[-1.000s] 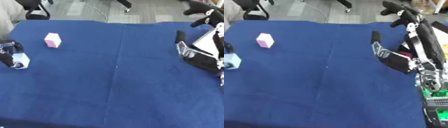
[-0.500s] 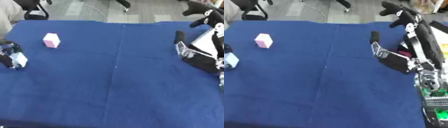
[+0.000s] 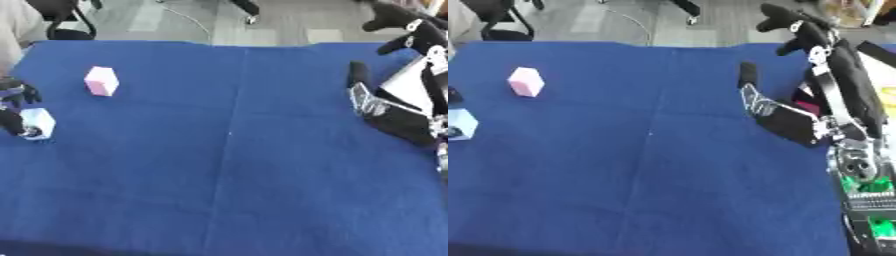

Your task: Pick up the objects with one hand, pass them to the other hand, and then place them into the box on the other side of the table.

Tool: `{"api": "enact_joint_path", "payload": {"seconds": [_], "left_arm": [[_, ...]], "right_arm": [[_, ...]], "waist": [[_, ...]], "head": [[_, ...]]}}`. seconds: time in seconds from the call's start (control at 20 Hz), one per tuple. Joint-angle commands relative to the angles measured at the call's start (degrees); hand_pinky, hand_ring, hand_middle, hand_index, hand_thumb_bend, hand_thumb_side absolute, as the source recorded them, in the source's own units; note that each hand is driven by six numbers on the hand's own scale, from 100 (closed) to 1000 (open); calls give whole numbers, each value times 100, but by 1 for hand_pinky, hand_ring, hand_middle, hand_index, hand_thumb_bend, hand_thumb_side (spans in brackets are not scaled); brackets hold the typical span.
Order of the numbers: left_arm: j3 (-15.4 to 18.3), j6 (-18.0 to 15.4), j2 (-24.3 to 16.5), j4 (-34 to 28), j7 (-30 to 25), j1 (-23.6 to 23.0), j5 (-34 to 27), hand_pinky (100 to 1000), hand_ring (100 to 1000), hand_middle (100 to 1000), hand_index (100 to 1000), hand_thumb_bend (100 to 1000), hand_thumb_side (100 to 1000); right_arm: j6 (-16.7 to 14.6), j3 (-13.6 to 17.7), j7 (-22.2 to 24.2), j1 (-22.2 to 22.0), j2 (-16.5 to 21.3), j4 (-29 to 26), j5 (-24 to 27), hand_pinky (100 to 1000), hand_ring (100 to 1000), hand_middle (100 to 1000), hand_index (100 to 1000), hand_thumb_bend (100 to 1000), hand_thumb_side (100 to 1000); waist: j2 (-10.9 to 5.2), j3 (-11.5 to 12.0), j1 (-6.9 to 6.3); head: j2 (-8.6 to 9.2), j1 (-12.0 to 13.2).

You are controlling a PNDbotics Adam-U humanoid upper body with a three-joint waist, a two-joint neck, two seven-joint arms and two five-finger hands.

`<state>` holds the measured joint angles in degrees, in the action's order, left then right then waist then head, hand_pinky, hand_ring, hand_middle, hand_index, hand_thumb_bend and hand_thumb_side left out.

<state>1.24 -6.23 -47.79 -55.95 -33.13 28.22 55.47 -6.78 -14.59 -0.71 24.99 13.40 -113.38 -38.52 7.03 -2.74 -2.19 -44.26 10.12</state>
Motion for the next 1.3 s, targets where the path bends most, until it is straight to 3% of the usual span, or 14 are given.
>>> {"api": "enact_joint_path", "payload": {"seconds": [0.05, 0.4, 0.65, 0.85, 1.0, 1.05, 1.1, 1.3], "left_arm": [[77, 30, -277, -47, -123, 64, -11, 806, 694, 722, 824, 428, 215], [80, 86, -256, 17, -198, 32, 30, 797, 670, 696, 803, 389, 202], [81, 99, -244, 26, -127, 19, 82, 754, 589, 605, 733, 314, 172], [106, 89, -241, -57, 28, 1, 69, 687, 480, 480, 617, 248, 133], [203, 96, -232, -311, 276, -72, -81, 663, 448, 445, 576, 210, 123], [246, 104, -226, -453, 361, -114, -149, 652, 434, 429, 557, 183, 176], [292, 112, -219, -618, 448, -166, -228, 648, 431, 425, 554, 213, 119], [459, 123, -189, -1412, 754, -419, -606, 638, 413, 409, 532, 208, 116]], "right_arm": [[2, 19, 9, 84, 61, -122, 27, 614, 854, 717, 907, 100, 357], [8, 17, 13, 82, 61, -122, 23, 614, 854, 717, 907, 100, 359], [14, 21, 12, 76, 56, -122, 21, 614, 855, 718, 908, 100, 360], [26, 20, 17, 71, 56, -122, 17, 612, 855, 717, 908, 100, 362], [35, 17, 18, 69, 60, -122, 10, 612, 855, 717, 907, 100, 361], [39, 17, 17, 69, 61, -122, 6, 612, 855, 717, 908, 100, 360], [43, 17, 15, 68, 61, -122, 2, 614, 855, 717, 907, 100, 359], [46, 20, 3, 66, 60, -122, -17, 613, 855, 717, 908, 100, 354]], "waist": [[-50, -3, -25], [-39, -11, -20], [-38, -14, -12], [-41, -10, -11], [-44, -2, -8], [-44, 1, -7], [-43, 5, -6], [-48, 28, -8]], "head": [[14, -3], [14, 9], [14, 15], [14, 14], [14, 6], [14, 0], [14, -6], [14, -48]]}}
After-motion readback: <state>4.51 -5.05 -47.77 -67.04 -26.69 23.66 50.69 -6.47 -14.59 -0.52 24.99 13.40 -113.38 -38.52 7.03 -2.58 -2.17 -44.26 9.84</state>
